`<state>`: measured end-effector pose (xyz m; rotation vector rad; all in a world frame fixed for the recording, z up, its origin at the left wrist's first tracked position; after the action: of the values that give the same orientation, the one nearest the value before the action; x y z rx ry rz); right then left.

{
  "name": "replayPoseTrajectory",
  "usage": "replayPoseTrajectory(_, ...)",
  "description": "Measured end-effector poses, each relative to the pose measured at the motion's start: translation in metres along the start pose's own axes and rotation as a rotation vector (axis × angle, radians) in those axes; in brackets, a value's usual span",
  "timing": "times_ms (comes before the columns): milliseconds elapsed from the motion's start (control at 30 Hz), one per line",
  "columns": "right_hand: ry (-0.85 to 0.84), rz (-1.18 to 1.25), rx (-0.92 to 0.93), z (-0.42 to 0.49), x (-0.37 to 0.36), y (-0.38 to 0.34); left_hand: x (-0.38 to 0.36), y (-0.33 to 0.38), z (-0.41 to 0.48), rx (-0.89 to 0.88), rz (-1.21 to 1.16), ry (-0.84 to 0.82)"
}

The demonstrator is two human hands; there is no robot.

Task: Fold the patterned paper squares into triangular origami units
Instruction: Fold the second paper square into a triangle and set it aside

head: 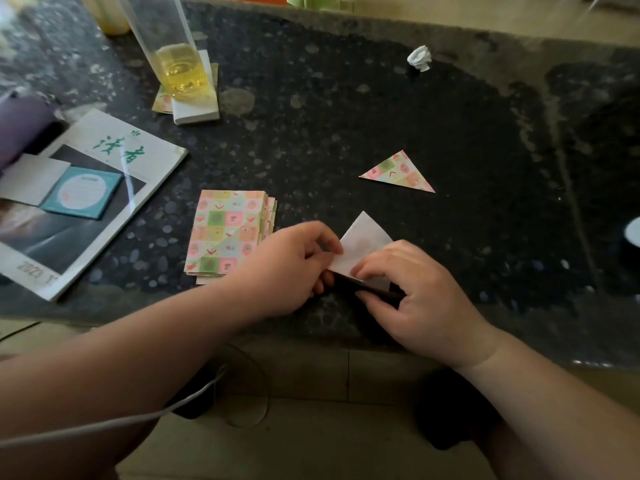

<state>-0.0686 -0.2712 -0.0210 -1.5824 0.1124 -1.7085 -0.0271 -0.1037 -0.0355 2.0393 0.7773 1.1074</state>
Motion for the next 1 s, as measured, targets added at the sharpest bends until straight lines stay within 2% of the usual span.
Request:
replayPoseTrajectory(200, -0.043, 0.050, -0.131, -0.003, -0.012, 0.013, -0.003, -0.004, -0.001, 0.011, 0.294, -0.092)
replayPoseTrajectory(333, -0.011, 0.188, -0.364, -0.003, -0.008, 0.021, -0.005, -0.001, -0.005, -0.075, 0.451, -0.100)
replayPoseTrajectory(433, 0.004, 0.261, -0.500, -0.003, -0.009, 0.026, -0.003, -0.001, -0.002, -0.083, 0.453, -0.029)
replayPoseTrajectory(600, 0.080, 0.173, -0.626, 0.001, -0.006, 0.033, -0.004, -0.001, 0.001, -0.074, 0.451, 0.036)
replayPoseTrajectory(733, 0.053, 0.120, -0.669, 0.004, -0.006, 0.032, -0.004, 0.002, -0.003, -0.084, 0.459, 0.040)
replayPoseTrajectory(800, 0.017, 0.097, -0.678, 0.006, -0.008, 0.031, -0.008, 0.005, -0.007, -0.136, 0.542, 0.042)
replayPoseTrajectory(933, 0.001, 0.083, -0.662, 0.008, -0.009, 0.031, -0.035, 0.012, -0.029, -0.396, 0.847, 0.092)
replayPoseTrajectory(1000, 0.001, 0.079, -0.661, 0.008, -0.011, 0.032, -0.051, 0.014, -0.046, -0.480, 0.884, 0.084)
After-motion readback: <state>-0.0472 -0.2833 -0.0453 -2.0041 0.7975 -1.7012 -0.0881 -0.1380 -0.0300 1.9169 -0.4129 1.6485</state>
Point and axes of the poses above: each hand's wrist, its own z-axis towards the middle knuckle, its own x-axis out of the back of the hand, y = z × x, the point moved 6 cm from there along z, towards the middle knuckle, and after that the axes turned 1 degree about -z, right-handed, at the moved point
